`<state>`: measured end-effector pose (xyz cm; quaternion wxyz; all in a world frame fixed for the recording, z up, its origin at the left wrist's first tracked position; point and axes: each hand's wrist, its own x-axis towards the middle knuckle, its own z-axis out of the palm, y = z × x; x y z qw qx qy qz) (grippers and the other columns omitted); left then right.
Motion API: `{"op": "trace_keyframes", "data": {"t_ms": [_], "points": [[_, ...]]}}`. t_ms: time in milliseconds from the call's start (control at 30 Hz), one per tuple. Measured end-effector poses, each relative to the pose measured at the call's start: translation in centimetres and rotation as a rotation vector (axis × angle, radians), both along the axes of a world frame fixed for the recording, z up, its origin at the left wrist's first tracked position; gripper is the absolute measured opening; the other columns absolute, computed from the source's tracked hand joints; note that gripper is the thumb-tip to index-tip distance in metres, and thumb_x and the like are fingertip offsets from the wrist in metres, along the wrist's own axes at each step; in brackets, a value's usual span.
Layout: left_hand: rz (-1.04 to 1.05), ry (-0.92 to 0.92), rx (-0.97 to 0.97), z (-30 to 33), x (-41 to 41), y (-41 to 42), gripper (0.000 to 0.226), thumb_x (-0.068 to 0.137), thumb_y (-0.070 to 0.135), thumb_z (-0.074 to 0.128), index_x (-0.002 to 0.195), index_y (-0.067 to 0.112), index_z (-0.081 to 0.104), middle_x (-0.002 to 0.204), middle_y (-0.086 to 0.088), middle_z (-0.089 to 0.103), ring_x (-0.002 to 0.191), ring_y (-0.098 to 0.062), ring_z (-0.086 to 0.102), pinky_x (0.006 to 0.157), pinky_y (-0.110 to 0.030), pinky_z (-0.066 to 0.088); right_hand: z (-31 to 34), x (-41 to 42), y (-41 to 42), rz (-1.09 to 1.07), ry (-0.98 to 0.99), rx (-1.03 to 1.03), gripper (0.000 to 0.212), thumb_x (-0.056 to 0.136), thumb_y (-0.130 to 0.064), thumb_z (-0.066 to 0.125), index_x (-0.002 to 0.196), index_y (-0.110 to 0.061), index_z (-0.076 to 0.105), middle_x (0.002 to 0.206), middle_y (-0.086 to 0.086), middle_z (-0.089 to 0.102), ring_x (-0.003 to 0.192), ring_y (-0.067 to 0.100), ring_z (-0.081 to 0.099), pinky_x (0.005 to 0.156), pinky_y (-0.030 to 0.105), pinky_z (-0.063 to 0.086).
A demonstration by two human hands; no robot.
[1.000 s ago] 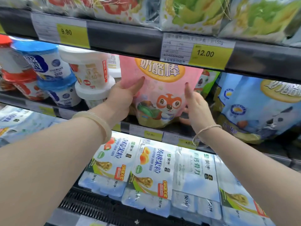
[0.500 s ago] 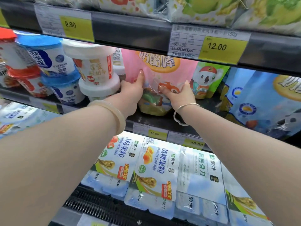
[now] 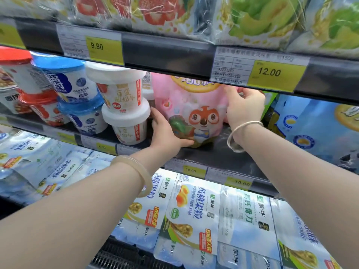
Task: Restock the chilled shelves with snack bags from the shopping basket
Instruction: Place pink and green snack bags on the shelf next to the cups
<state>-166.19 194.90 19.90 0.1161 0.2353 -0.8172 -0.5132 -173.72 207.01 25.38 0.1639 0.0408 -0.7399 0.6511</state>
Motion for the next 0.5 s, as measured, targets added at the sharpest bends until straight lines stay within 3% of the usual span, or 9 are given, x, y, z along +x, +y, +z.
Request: {"op": "trace_keyframes", "data": {"t_ms": [100,233,300,367,433,500], "points": [[0.005,-0.034,-0.019,0.3,-0.5,0.3,0.134,0.063,0.014,0.083,0.144,0.014,-0.023,0.158,-0.007,-0.005,0.145,-0.023,0.01,0.118,-0.038,0.017,0.3,-1.1,-0.8,-0.042,-0.075,-0.038,0.021,0.077,-0.021,0.066,0.065,-0.01,0.054,0.053,-0.004,0.043,0.064,0.018,0.037,0.065,0.029,0.035],[-0.036,0.001,-0.053,0.0,-0.1,-0.3,0.13,0.066,0.016,0.081,0.144,0.013,-0.023,0.159,-0.006,-0.006,0.146,-0.022,0.006,0.119,-0.04,0.016,0.4,-0.7,-0.6,-0.041,-0.084,0.0,0.027,0.076,-0.031,0.068,0.071,-0.006,0.059,0.056,-0.003,0.05,0.059,0.015,0.044,0.062,0.027,0.04],[-0.072,0.041,-0.078,-0.2,0.7,-0.6,0.128,0.066,0.017,0.082,0.145,0.014,-0.019,0.159,-0.005,-0.001,0.146,-0.021,0.008,0.119,-0.04,0.017,0.1,0.1,-0.1,-0.046,-0.059,0.012,0.03,0.074,-0.041,0.07,0.083,-0.014,0.058,0.068,-0.011,0.053,0.065,0.008,0.051,0.061,0.014,0.044],[-0.081,0.118,-0.118,-0.4,1.9,-0.7,0.12,0.067,0.018,0.081,0.148,0.015,-0.007,0.158,-0.005,0.008,0.145,-0.018,0.012,0.117,-0.034,0.016,-0.1,1.2,0.2,-0.078,-0.015,-0.002,0.043,0.069,-0.049,0.072,0.09,-0.019,0.049,0.078,-0.013,0.052,0.07,0.002,0.051,0.06,0.002,0.04],[-0.072,0.16,-0.13,-0.9,3.5,-0.9,0.106,0.07,0.017,0.079,0.148,0.017,0.006,0.153,-0.005,0.018,0.142,-0.019,0.021,0.117,-0.037,0.023,-0.6,2.6,0.3,-0.167,0.046,0.016,0.049,0.067,-0.05,0.073,0.089,-0.019,0.042,0.085,-0.008,0.048,0.077,0.008,0.048,0.064,0.005,0.038],[-0.062,0.172,-0.165,-1.5,5.2,-1.0,0.09,0.075,0.017,0.075,0.145,0.018,0.019,0.145,-0.005,0.027,0.134,-0.021,0.032,0.111,-0.042,0.034,-1.2,4.4,0.1,-0.231,0.108,0.042,0.045,0.069,-0.046,0.073,0.079,-0.022,0.036,0.079,-0.007,0.043,0.079,0.015,0.046,0.067,0.01,0.036]]}}
